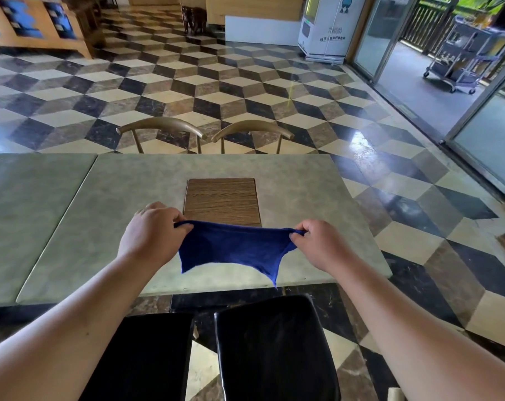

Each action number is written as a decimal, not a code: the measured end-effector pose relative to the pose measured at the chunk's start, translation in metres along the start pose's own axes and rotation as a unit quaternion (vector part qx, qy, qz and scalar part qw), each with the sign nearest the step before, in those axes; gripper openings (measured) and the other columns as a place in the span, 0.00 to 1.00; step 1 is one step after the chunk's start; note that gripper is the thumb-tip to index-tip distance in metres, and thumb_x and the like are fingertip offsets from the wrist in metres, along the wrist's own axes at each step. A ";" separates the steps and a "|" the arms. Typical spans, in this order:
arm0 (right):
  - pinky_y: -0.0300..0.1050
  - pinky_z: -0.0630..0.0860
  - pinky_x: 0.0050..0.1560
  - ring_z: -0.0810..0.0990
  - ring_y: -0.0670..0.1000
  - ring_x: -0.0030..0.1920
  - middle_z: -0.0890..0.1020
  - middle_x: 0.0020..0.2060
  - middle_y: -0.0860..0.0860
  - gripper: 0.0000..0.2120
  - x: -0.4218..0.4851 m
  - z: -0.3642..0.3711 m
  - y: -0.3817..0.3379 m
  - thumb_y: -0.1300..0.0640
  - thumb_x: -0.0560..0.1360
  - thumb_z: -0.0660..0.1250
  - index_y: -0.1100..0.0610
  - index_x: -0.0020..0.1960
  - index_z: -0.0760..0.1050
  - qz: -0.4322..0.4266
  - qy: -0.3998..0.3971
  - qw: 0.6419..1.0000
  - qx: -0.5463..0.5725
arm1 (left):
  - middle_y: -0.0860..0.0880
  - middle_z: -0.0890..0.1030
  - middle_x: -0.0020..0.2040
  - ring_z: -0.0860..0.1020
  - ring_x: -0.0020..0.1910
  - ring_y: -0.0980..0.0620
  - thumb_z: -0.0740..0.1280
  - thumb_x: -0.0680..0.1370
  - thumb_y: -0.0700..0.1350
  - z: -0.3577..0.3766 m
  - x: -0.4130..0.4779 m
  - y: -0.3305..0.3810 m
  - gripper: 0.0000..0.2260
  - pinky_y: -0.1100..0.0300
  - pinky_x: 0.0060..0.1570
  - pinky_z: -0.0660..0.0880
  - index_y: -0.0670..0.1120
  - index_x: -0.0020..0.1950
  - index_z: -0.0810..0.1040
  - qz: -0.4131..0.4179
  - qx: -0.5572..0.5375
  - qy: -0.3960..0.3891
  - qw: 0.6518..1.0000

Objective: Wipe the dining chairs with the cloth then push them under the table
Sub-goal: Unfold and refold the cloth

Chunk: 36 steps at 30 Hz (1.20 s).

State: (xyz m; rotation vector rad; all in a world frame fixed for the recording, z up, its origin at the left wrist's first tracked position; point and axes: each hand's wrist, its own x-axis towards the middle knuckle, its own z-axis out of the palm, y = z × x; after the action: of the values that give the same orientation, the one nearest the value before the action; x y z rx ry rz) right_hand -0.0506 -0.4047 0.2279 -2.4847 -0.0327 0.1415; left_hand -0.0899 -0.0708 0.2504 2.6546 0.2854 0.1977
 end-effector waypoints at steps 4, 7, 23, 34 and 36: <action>0.39 0.67 0.29 0.71 0.44 0.26 0.77 0.28 0.46 0.10 -0.001 -0.003 0.001 0.53 0.78 0.70 0.55 0.40 0.78 0.033 -0.034 0.996 0.081 | 0.54 0.81 0.38 0.77 0.38 0.49 0.71 0.77 0.55 -0.003 -0.002 0.005 0.11 0.56 0.33 0.70 0.53 0.37 0.79 -0.020 0.047 -0.025 0.998; 0.43 0.75 0.35 0.80 0.48 0.30 0.82 0.31 0.53 0.10 -0.004 0.002 -0.009 0.56 0.80 0.67 0.58 0.41 0.77 0.088 -0.065 0.969 0.223 | 0.53 0.80 0.31 0.77 0.32 0.50 0.69 0.74 0.54 -0.001 -0.004 0.018 0.13 0.60 0.28 0.67 0.49 0.33 0.77 -0.049 0.038 -0.063 0.996; 0.43 0.73 0.42 0.78 0.48 0.41 0.82 0.41 0.51 0.18 -0.023 0.038 -0.067 0.45 0.70 0.68 0.58 0.52 0.78 0.041 -0.179 0.935 0.303 | 0.52 0.88 0.45 0.85 0.45 0.55 0.65 0.85 0.51 0.025 -0.024 0.079 0.12 0.55 0.48 0.75 0.49 0.49 0.86 -0.100 -0.334 -0.313 0.884; 0.41 0.75 0.37 0.78 0.44 0.35 0.82 0.34 0.46 0.10 -0.020 0.035 -0.059 0.61 0.69 0.65 0.48 0.46 0.79 -0.103 -0.153 0.972 0.145 | 0.56 0.66 0.73 0.81 0.40 0.60 0.76 0.70 0.48 0.034 -0.022 0.042 0.43 0.65 0.36 0.75 0.68 0.79 0.59 0.053 -0.046 -0.242 0.968; 0.42 0.76 0.39 0.78 0.45 0.35 0.82 0.35 0.46 0.10 -0.022 0.037 -0.062 0.60 0.67 0.64 0.48 0.44 0.79 -0.115 -0.160 0.967 0.160 | 0.56 0.66 0.73 0.80 0.52 0.55 0.79 0.70 0.51 0.040 -0.023 0.043 0.45 0.60 0.47 0.76 0.65 0.81 0.58 0.080 0.014 -0.290 0.954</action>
State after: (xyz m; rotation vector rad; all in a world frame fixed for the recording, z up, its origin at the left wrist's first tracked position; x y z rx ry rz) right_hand -0.0759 -0.3347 0.2384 -2.0951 -0.4022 0.4146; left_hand -0.0975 -0.1308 0.2331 2.6196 -0.1201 -0.5350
